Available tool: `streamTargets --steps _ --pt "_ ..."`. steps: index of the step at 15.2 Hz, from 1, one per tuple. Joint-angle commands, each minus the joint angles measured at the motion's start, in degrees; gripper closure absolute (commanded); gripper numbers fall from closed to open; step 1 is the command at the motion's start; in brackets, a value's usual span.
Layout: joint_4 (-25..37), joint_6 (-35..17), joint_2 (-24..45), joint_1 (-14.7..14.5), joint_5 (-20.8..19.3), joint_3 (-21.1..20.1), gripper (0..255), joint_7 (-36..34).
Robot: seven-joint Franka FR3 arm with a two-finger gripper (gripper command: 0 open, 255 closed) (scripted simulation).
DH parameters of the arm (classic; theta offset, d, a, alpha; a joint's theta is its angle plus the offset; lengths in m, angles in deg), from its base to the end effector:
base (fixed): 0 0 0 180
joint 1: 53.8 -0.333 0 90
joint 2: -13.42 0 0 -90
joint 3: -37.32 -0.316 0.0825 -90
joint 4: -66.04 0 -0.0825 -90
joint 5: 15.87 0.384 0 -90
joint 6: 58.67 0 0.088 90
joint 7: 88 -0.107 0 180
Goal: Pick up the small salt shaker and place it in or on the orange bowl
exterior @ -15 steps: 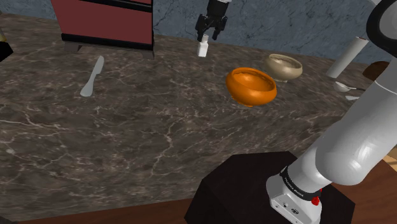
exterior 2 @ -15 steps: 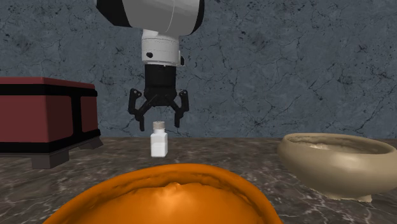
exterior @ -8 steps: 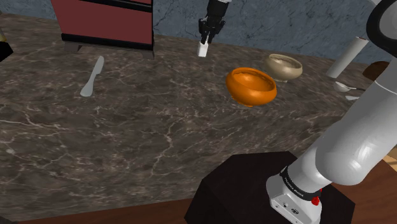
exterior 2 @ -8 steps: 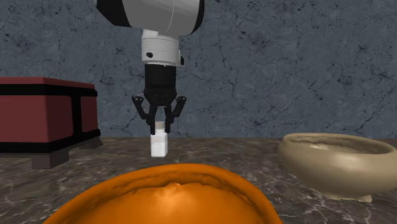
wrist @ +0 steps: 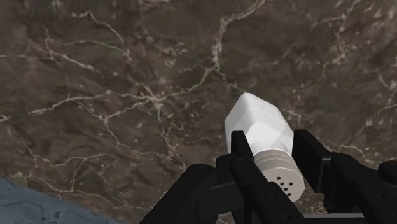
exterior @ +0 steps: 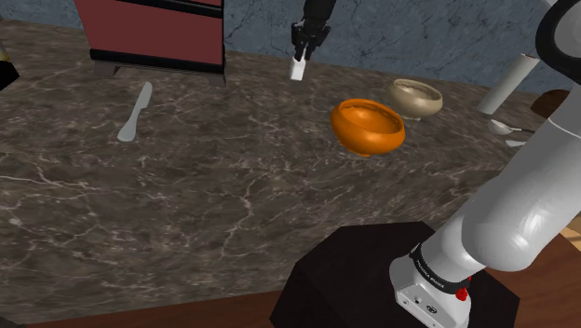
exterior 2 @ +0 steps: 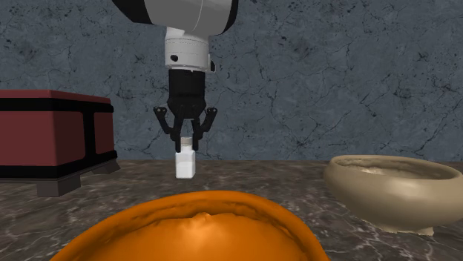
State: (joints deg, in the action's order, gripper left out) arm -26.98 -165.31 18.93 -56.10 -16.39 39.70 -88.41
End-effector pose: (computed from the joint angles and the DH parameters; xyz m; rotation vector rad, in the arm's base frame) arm 0.6066 -0.0005 0.5708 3.1213 -0.0095 0.2215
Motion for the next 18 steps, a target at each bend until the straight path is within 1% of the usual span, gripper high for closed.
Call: streamTargets --steps 1,10,18 --pt "1.6 1.5 0.1 0.0 0.0 0.0 255 0.0" --pt "10.6 9.0 1.6 0.1 0.1 0.0 255 0.2" --pt "20.6 16.3 4.3 0.1 0.2 0.1 255 0.3"
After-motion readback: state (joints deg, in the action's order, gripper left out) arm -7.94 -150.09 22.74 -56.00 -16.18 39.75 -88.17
